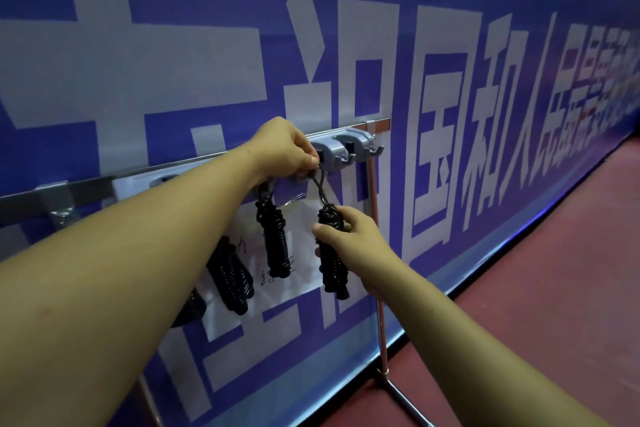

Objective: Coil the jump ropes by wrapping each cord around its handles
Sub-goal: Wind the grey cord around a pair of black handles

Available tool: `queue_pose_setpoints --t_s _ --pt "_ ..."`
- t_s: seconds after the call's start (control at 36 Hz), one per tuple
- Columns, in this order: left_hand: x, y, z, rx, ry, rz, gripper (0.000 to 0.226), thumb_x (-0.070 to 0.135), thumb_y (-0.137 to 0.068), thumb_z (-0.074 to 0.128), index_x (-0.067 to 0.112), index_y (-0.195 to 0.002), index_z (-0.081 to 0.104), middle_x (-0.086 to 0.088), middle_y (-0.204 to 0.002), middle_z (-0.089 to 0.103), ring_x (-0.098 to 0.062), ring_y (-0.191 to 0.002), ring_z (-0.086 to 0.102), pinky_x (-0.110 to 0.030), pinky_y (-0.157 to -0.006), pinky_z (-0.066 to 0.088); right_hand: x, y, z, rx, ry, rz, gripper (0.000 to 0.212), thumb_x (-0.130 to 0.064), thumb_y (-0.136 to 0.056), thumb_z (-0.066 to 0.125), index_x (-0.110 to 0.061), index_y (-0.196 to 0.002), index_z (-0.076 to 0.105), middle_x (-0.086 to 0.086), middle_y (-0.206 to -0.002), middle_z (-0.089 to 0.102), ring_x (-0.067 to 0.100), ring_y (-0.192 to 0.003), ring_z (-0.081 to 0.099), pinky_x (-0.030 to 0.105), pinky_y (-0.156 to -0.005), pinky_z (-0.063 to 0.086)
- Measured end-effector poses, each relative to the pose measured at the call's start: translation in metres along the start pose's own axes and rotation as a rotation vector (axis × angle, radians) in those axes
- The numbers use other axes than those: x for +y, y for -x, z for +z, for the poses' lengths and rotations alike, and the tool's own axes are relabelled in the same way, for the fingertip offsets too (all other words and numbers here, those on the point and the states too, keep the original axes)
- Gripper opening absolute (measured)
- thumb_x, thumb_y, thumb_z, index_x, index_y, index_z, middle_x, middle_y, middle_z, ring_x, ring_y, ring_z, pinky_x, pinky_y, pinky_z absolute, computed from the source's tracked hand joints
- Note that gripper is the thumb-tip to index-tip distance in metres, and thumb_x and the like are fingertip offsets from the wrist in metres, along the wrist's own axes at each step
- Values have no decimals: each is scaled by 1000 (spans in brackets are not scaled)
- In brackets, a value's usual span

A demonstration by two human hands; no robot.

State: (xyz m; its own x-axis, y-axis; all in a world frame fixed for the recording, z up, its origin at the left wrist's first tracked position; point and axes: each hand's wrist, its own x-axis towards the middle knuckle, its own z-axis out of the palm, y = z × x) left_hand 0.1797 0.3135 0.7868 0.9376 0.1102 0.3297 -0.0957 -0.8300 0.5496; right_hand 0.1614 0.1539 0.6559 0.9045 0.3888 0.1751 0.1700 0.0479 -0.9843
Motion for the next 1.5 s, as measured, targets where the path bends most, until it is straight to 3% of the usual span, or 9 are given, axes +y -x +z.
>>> queue_pose_setpoints --t_s 0.08,0.28,0.47,0.64,0.86,0.94,1.19,1.28,1.5 --pt "-3 -1 1 6 -15 -24 5 10 -90 76 12 -87 80 -5 -72 77 -16 -69 76 -16 -49 51 5 -4 6 2 -1 5 13 -18 -94 70 -23 -105 64 22 -107 69 38 -95 72 52 -76 63" --pt "4 -9 8 26 -303 -2 16 8 -83 68 14 -86 82 -8 -87 75 -27 -85 72 -41 -71 64 13 -13 7 -24 121 54 29 -20 -94 71 -21 -121 60 7 -105 71 27 -91 74 44 -81 63" --pt "8 19 17 174 -194 41 21 3 -79 62 12 -77 80 -6 -77 74 -20 -75 70 -37 -66 63 14 2 -12 -24 258 142 67 -19 -93 71 -18 -151 37 9 -129 61 20 -89 71 30 -70 61" --pt "34 63 39 266 -24 131 23 6 -87 57 14 -81 78 0 -77 72 -12 -71 66 -27 -63 54 6 43 -34 68 269 209 33 -21 -95 68 -14 -126 59 12 -110 69 33 -102 71 48 -81 61" --pt "73 141 171 -291 120 160 19 13 -92 63 11 -76 74 -9 -68 72 -20 -60 69 -38 -65 62 64 170 -123 209 290 384 10 -13 -92 62 -8 -96 70 16 -101 76 19 -77 67 33 -69 48" --pt "78 177 251 -485 125 161 27 22 -95 62 12 -72 72 -7 -66 72 -16 -54 68 -28 -61 59 117 226 -162 266 266 507 11 -14 -93 61 -16 -84 66 14 -99 77 19 -75 65 33 -70 45" --pt "55 299 506 -991 134 77 31 24 -98 61 9 -72 71 -9 -69 74 -24 -61 72 -27 -63 56 299 373 -252 580 119 886 7 -5 -96 55 -8 -95 61 14 -82 67 19 -62 55 21 -52 34" --pt "44 332 572 -1105 91 54 30 22 -98 60 8 -75 71 -11 -71 74 -24 -64 73 -24 -63 53 358 409 -265 631 100 972 16 4 -94 52 -4 -81 58 21 -78 57 16 -44 49 15 -41 33" --pt "-10 409 738 -1264 -63 -7 20 13 -87 55 1 -78 68 -19 -79 71 -29 -64 49 -35 -70 53 518 484 -295 664 132 1192 16 -15 -86 61 -13 -70 63 10 -69 60 22 -65 53 32 -58 43"
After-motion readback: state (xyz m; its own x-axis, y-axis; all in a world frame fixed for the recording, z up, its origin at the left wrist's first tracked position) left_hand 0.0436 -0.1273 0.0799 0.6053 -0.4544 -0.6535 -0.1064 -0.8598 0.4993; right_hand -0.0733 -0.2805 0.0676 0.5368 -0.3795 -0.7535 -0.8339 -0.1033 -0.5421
